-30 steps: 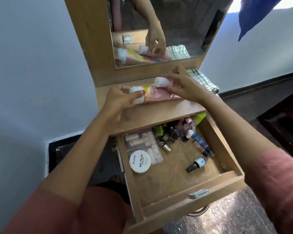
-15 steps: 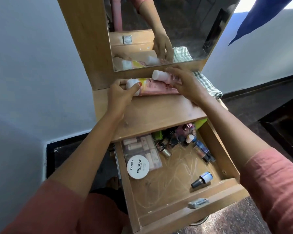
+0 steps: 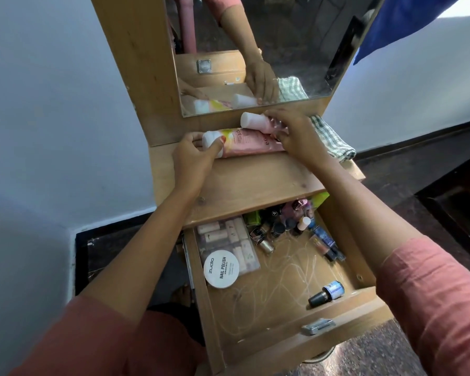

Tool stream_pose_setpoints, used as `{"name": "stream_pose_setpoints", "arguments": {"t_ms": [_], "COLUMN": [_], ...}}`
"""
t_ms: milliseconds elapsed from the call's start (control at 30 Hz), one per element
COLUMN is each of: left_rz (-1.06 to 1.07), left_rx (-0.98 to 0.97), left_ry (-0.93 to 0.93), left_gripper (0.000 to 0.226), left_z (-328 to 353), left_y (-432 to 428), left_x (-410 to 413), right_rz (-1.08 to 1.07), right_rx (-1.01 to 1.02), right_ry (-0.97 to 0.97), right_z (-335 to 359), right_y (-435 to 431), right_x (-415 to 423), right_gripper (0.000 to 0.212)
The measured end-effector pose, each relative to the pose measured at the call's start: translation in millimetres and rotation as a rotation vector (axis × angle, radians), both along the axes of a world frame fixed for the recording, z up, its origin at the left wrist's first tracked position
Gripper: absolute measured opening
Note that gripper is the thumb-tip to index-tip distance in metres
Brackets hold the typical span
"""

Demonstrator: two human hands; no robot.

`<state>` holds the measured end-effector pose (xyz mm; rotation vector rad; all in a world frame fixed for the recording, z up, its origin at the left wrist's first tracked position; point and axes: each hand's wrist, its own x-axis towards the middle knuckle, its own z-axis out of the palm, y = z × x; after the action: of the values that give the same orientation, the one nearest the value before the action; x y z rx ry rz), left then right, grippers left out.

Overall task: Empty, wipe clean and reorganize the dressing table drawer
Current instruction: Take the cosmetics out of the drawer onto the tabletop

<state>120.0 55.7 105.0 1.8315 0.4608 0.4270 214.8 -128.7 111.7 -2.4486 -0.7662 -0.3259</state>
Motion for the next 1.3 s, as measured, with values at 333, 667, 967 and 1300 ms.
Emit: {"name": "stream_pose_setpoints", "arguments": {"t_ms": [333, 667, 967, 1300], "left_rz": [-0.070, -0.040, -0.015, -0.198], "left_rx": [0.103, 0.208, 0.219, 0.157], "left_ry": [-0.031, -0.050, -0.189, -0.189], "left_gripper": [0.052, 0.046, 0.034, 0.016], "left_z": [-1, 2, 13, 10], "left_y": [1, -2, -10, -38], "left_x": [0, -3, -18, -88], "right_rz": [-0.114, -0.152, -0.201, -0.106], "right_rx": [-0.045, 0.023, 0.118, 0.289], "right_ry": [-0.073, -0.014, 0.001, 0.131], "right_z": [-5, 2, 1, -5], "right_y": [4, -2, -15, 0], "right_x": [-4, -14, -33, -116], "right_gripper": [0.050, 0.053, 0.037, 0.015]}}
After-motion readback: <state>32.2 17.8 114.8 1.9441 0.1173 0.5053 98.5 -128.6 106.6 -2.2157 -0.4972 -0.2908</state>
